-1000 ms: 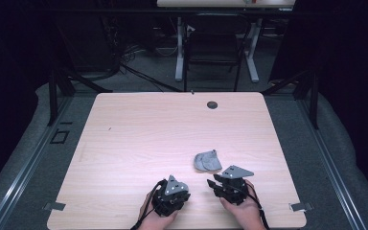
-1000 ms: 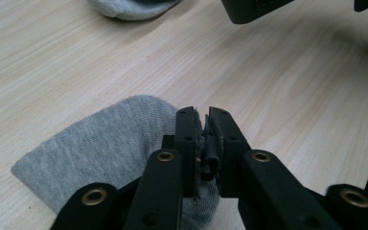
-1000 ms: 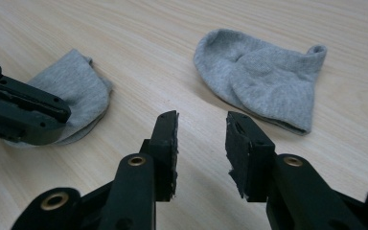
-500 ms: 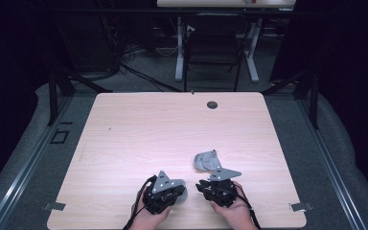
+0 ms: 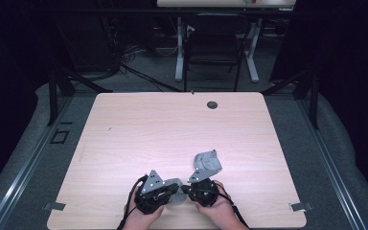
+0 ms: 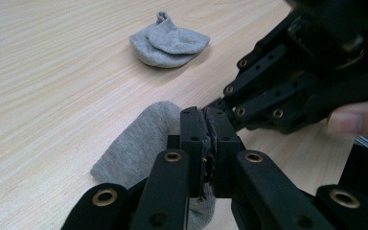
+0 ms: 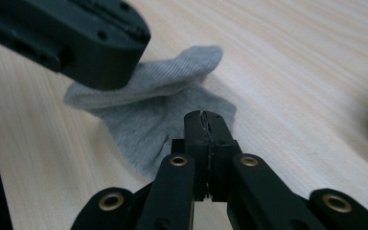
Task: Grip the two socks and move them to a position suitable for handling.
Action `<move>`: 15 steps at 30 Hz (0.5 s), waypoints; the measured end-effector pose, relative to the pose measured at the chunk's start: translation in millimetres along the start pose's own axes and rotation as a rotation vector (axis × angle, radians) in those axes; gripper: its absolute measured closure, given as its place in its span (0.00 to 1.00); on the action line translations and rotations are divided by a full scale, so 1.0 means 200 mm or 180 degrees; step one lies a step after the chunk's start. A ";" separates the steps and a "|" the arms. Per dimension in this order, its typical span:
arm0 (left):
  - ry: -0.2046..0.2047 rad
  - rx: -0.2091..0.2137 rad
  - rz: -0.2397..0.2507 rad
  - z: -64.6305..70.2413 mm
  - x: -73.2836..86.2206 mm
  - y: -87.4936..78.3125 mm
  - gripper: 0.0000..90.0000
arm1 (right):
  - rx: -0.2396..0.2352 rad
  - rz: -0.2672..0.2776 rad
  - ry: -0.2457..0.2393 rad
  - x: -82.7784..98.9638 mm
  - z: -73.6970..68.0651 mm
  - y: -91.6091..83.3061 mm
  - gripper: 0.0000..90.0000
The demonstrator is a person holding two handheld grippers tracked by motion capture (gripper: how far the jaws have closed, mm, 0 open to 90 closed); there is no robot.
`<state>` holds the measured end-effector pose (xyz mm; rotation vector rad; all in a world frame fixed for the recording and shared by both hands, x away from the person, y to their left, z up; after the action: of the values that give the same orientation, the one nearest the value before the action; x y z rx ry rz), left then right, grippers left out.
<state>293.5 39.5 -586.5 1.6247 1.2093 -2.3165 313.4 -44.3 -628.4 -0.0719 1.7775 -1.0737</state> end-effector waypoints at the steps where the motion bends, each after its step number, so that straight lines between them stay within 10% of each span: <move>1: -0.0001 -0.0007 0.0013 0.00 0.00 0.00 0.97 | -0.0011 -0.0048 -0.0026 0.01 -0.01 0.01 1.00; 15: -0.0097 -0.0138 0.0014 -0.11 0.06 -0.12 0.97 | 0.0047 -0.0214 -0.0087 0.08 0.00 0.01 1.00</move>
<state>293.5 73.9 -584.9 1.5709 1.2394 -2.2873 306.2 -50.3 -640.3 -0.1377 1.7530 -1.1286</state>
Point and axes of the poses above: each handheld gripper's, and its own axes: y roughly forward along the jaws, x roughly out of its underside, z roughly to its right, the point moved 9 cm from there along y, roughly forward along the jaws, and after that the axes turned 1 degree about x, right-handed, at the moved point
